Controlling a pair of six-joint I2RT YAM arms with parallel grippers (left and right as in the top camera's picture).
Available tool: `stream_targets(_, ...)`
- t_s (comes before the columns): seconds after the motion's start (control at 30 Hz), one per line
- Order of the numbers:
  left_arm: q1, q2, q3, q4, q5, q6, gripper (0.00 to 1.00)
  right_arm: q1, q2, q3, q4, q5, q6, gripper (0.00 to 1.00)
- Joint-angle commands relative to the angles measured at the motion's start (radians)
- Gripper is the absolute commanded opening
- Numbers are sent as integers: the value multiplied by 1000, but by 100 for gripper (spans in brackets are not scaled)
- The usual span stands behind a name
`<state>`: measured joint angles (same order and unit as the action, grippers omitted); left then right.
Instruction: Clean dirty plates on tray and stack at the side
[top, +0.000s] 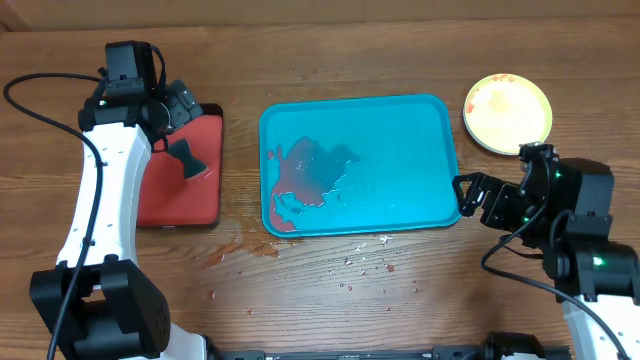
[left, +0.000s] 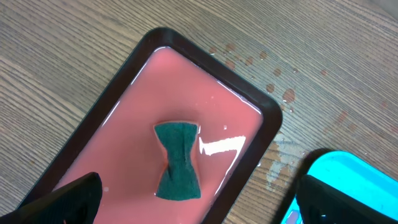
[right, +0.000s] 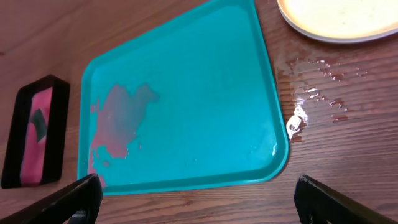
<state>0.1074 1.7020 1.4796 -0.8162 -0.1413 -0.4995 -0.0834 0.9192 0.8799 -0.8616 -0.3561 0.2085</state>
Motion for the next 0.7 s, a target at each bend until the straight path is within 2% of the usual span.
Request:
stream_targets(0.0,3,10,8,1,4,-2,100,5,-60,-5,3,-5,-33,100)
stream_targets(0.4,3,10,8,1,4,-2,100,5,-317,-6,-91,-2,-116,100)
stream_targets(0.67,3,11,8,1,4,-2,100,5,-334,-6,-115,-6,-101,100)
